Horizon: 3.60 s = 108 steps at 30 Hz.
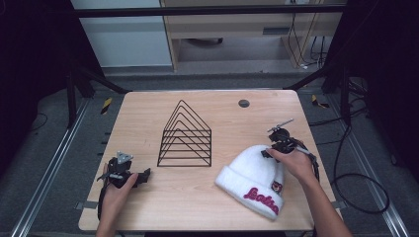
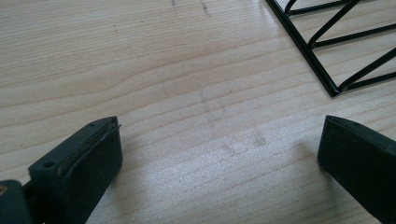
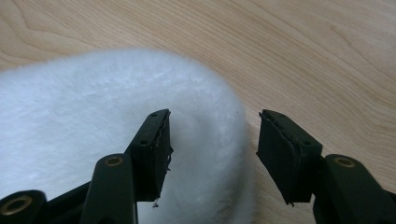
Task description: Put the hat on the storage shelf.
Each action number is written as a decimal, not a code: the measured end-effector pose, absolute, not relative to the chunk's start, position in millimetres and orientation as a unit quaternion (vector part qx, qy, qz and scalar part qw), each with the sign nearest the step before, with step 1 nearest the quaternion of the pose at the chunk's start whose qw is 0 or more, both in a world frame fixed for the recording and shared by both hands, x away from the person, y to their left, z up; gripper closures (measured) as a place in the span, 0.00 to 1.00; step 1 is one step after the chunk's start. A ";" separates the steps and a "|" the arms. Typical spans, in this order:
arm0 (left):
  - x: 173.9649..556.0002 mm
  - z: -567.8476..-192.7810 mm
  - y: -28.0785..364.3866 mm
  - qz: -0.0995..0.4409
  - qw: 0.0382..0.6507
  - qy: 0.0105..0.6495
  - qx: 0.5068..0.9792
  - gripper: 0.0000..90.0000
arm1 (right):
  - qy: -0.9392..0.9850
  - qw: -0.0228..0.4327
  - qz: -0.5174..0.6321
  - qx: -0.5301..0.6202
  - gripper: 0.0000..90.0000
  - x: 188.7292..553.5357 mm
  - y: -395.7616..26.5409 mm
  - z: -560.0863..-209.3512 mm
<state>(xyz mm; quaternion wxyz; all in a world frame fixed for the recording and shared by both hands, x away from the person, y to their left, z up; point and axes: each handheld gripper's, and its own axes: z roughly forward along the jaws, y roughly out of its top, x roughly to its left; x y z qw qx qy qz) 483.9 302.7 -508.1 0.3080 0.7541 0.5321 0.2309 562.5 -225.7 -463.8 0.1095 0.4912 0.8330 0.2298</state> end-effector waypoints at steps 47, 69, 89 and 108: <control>471.5 -483.2 315.2 0.257 0.335 0.519 0.743 0.05 | 0.835 0.222 0.372 0.339 0.92 482.1 -191.6 -383.3; 446.2 -404.5 315.5 0.293 0.410 0.478 0.719 0.03 | 0.812 0.248 0.471 0.237 0.94 451.7 -169.1 -313.6; 447.5 -366.9 292.1 0.255 0.452 0.423 0.742 0.03 | 0.803 0.258 0.482 0.239 0.94 454.8 -167.3 -283.6; 471.1 -309.0 262.9 0.257 0.439 0.351 0.787 0.03 | 0.771 0.297 0.519 0.219 0.93 468.8 -160.6 -229.4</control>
